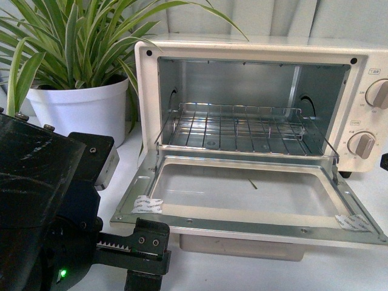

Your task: Open oven

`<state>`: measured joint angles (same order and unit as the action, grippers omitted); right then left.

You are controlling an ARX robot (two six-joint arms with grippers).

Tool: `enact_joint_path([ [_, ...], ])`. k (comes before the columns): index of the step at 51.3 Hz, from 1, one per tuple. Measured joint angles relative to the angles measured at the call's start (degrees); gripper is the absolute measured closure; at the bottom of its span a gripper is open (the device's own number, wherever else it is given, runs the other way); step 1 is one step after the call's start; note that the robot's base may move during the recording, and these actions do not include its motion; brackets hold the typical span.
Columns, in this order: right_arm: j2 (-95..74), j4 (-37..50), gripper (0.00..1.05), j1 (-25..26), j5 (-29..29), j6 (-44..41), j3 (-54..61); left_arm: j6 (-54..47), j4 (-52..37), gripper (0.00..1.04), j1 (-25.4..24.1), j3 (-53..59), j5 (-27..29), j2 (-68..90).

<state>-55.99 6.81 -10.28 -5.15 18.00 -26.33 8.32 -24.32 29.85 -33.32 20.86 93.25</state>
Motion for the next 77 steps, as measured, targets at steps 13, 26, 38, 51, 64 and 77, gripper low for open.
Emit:
enact_joint_path([
  [13, 0.6, -1.7, 0.09, -0.3, -2.5, -1.7, 0.0, -7.5, -0.1, 0.07, 2.0, 3.4, 0.8, -6.2],
  [26, 7.7, -4.6, 0.09, -0.3, -3.8, -4.4, 1.7, -12.0, 1.5, 0.07, 4.3, 10.3, 0.0, -23.6],
  [38, 18.5, -4.3, 0.09, 3.6, -5.7, -4.9, 6.7, -13.6, 4.8, 0.07, 2.3, 16.9, -1.2, -42.8],
  [51, 38.0, -10.0, 0.09, 5.1, -4.7, -6.0, 13.4, -12.8, 14.2, 0.07, -3.6, 24.7, -4.0, -65.2],
  [64, 46.0, -9.7, 0.09, 5.5, -2.4, -5.2, 17.8, -10.3, 18.8, 0.07, -4.6, 25.6, -2.9, -74.6],
  [77, 51.2, -7.9, 0.38, 8.3, 5.0, -14.8, 20.8, -9.1, 20.9, 0.45, -8.4, 29.2, -0.1, -84.9],
])
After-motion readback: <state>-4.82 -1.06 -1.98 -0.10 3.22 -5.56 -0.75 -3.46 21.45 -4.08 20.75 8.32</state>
